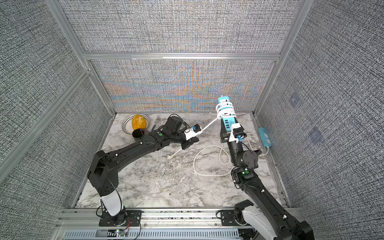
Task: Wrap the cord around the power strip
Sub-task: Wrap the power cord around the power strip.
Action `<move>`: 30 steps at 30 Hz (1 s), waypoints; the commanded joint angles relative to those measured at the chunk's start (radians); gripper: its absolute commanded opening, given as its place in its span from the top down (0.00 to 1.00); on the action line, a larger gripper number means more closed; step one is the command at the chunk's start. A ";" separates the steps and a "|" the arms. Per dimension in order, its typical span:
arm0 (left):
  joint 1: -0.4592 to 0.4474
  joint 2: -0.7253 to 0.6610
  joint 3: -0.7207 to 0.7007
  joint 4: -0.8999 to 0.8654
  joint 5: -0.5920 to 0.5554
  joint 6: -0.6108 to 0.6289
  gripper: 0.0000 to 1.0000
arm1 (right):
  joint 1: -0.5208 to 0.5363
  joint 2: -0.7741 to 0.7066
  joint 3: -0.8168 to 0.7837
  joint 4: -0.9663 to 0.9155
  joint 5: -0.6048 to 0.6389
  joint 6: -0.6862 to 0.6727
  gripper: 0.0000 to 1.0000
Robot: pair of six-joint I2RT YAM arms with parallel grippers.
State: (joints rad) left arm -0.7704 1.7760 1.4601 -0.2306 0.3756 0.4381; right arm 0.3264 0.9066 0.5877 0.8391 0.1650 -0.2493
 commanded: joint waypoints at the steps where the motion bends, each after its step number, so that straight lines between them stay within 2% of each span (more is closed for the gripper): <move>1: -0.006 -0.049 -0.021 -0.049 -0.213 0.036 1.00 | -0.012 0.020 0.060 -0.160 0.232 -0.131 1.00; 4: -0.015 -0.084 -0.017 -0.055 -0.290 0.059 1.00 | -0.019 0.037 0.076 -0.226 0.225 -0.148 1.00; 8: -0.017 -0.161 -0.024 -0.067 -0.216 0.116 1.00 | -0.051 0.080 0.111 -0.335 0.192 -0.134 1.00; 13: -0.029 -0.264 -0.005 -0.237 0.073 0.337 1.00 | -0.134 0.163 0.190 -0.518 -0.047 -0.074 1.00; 15: -0.029 -0.290 0.019 -0.277 0.120 0.381 1.00 | -0.140 0.194 0.205 -0.572 -0.143 -0.091 1.00; 20: -0.030 -0.282 0.155 -0.401 0.100 0.472 1.00 | -0.137 0.217 0.238 -0.635 -0.327 -0.115 1.00; 23: -0.030 -0.264 0.224 -0.421 0.085 0.523 1.00 | -0.132 0.244 0.270 -0.742 -0.451 -0.155 1.00; 30: -0.031 -0.150 0.462 -0.579 0.122 0.676 1.00 | -0.100 0.241 0.264 -0.882 -0.814 -0.250 1.00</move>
State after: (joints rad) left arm -0.7982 1.6066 1.8465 -0.7822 0.3775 1.0100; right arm 0.2176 1.1492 0.8619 0.1062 -0.5716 -0.4084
